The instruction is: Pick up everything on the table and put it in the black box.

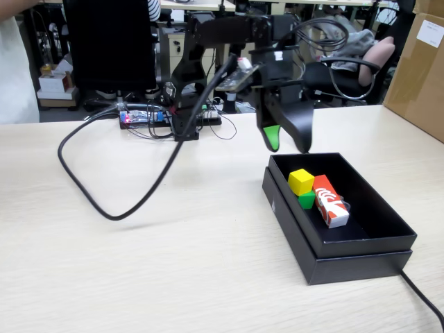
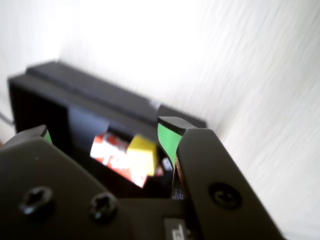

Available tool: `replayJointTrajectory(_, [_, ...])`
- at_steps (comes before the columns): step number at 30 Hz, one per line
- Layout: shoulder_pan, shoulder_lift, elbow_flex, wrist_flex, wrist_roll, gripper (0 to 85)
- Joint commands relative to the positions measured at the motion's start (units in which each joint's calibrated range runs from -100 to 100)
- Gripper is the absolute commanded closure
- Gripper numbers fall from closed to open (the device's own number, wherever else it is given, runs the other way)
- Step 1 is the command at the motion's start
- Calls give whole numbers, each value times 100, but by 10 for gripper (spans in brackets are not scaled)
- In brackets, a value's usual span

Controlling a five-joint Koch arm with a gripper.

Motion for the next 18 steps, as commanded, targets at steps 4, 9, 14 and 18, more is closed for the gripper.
replayJointTrajectory(4, [-562,-1137,-1222,1392,-400,426])
replayJointTrajectory(9, [-874,-1642,-2609,2213,-640,426])
replayJointTrajectory(14, [-1001,-2261,-3815,2878,-791,426])
replayJointTrajectory(18, [-996,-3076,-5130,3388,-855,408])
